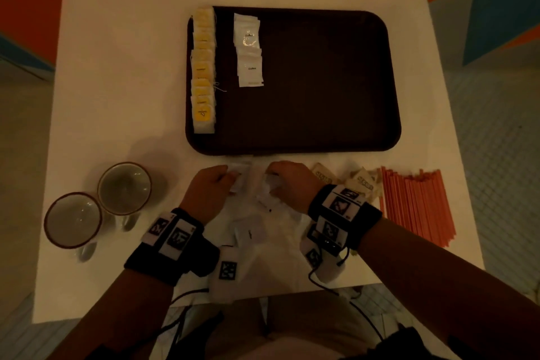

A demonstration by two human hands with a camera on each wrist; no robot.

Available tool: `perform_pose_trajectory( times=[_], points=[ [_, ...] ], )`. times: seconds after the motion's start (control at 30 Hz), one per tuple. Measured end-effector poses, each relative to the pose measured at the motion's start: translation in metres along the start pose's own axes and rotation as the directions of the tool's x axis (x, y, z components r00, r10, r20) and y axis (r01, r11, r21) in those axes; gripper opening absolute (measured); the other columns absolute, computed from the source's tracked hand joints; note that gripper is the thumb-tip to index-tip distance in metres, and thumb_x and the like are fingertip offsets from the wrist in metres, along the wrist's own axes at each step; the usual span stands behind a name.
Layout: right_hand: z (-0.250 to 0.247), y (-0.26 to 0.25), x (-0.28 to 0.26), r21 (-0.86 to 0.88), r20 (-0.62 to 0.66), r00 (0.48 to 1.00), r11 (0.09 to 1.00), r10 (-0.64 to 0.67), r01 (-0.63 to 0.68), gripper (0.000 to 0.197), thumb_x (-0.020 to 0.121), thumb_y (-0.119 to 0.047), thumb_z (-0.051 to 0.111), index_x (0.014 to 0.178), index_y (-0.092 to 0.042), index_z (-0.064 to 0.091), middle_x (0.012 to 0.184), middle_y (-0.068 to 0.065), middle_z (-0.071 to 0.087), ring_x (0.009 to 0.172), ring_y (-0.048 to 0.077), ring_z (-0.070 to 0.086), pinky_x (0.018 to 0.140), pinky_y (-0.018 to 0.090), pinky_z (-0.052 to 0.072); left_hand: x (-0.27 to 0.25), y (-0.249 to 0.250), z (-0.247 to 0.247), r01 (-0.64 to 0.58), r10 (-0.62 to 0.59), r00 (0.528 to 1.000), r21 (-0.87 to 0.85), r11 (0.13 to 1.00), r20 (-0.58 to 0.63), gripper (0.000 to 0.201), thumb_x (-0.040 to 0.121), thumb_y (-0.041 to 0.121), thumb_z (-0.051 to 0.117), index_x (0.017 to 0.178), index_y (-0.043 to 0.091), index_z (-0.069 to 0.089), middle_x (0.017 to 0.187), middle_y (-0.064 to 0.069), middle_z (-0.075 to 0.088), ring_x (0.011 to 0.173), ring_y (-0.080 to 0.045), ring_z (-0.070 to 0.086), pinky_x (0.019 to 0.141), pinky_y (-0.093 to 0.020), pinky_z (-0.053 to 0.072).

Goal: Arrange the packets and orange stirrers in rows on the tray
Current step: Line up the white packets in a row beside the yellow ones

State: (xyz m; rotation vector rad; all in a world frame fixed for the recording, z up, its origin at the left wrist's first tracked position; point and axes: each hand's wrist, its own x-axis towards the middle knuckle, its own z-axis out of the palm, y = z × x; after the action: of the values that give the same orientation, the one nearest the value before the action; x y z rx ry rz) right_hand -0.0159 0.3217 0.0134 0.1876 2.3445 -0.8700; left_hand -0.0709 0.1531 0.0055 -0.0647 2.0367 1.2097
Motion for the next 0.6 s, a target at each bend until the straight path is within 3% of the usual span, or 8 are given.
perform_pose_trajectory(
  times=[0.1,0.2,0.3,0.37,0.47,0.6],
  points=[
    [-0.011,0.005,-0.007,0.202,-0.118,0.989,0.978,0.083,-0.058,0.025,0.085,-0.019,0.06,0.109,-0.014,0.056,0.105,0.004,0.06,0.094,0.019,0.056,0.074,0.026,0.043,-0.009,0.003,-0.003,0.05,-0.057,0.998,-0.276,0.96,-0.017,0.021,0.092,0.007,0.049,0.084,0.016,0.066,0.091,-0.005,0.067,0.096,-0.03,0.062,0.086,-0.042,0.053],
    [-0.023,0.009,-0.016,0.427,-0.241,0.958,0.903,0.153,-0.037,0.019,0.083,-0.021,0.064,0.1,-0.017,0.058,0.089,-0.003,0.061,0.077,0.009,0.06,0.061,0.018,0.048,-0.013,0.004,-0.006,0.0,-0.003,1.0,-0.294,0.956,-0.011,0.019,0.09,0.004,0.05,0.104,0.015,0.056,0.097,-0.009,0.067,0.094,-0.026,0.065,0.077,-0.037,0.056],
    [-0.034,0.007,-0.026,0.578,-0.262,0.954,0.815,0.148,0.032,0.017,0.081,-0.016,0.067,0.097,-0.016,0.059,0.085,-0.004,0.065,0.069,0.001,0.062,0.056,0.012,0.05,-0.016,0.007,-0.005,-0.03,0.042,0.999,-0.312,0.949,0.031,0.034,0.09,-0.001,0.045,0.104,0.028,0.052,0.097,-0.006,0.064,0.09,-0.021,0.063,0.071,-0.033,0.056],
    [-0.038,0.003,-0.032,0.619,-0.243,0.962,0.783,0.127,0.053,0.017,0.08,-0.016,0.068,0.094,-0.019,0.059,0.085,-0.006,0.067,0.068,-0.001,0.064,0.056,0.011,0.05,-0.019,0.012,-0.002,-0.04,0.056,0.998,-0.333,0.942,0.04,0.032,0.09,-0.001,0.043,0.101,0.027,0.055,0.1,-0.005,0.062,0.095,-0.024,0.06,0.073,-0.035,0.055],
    [-0.042,-0.006,-0.036,0.632,-0.226,0.969,0.772,0.102,0.066,0.019,0.077,-0.016,0.071,0.093,-0.019,0.06,0.081,-0.007,0.067,0.066,-0.002,0.064,0.055,0.011,0.05,-0.021,0.02,-0.002,-0.053,0.056,0.998,-0.314,0.948,0.002,0.021,0.091,0.005,0.047,0.108,0.008,0.058,0.108,-0.014,0.063,0.098,-0.029,0.062,0.074,-0.036,0.057],
    [-0.043,-0.019,-0.038,0.483,-0.245,0.968,0.872,0.055,0.073,0.023,0.072,-0.018,0.075,0.092,-0.017,0.062,0.086,-0.001,0.066,0.075,0.009,0.065,0.066,0.024,0.056,-0.026,0.033,-0.002,-0.057,0.087,0.992,-0.283,0.957,0.094,0.021,0.092,0.003,0.042,0.1,0.006,0.062,0.098,-0.014,0.066,0.086,-0.026,0.066,0.07,-0.034,0.059]
  ],
)
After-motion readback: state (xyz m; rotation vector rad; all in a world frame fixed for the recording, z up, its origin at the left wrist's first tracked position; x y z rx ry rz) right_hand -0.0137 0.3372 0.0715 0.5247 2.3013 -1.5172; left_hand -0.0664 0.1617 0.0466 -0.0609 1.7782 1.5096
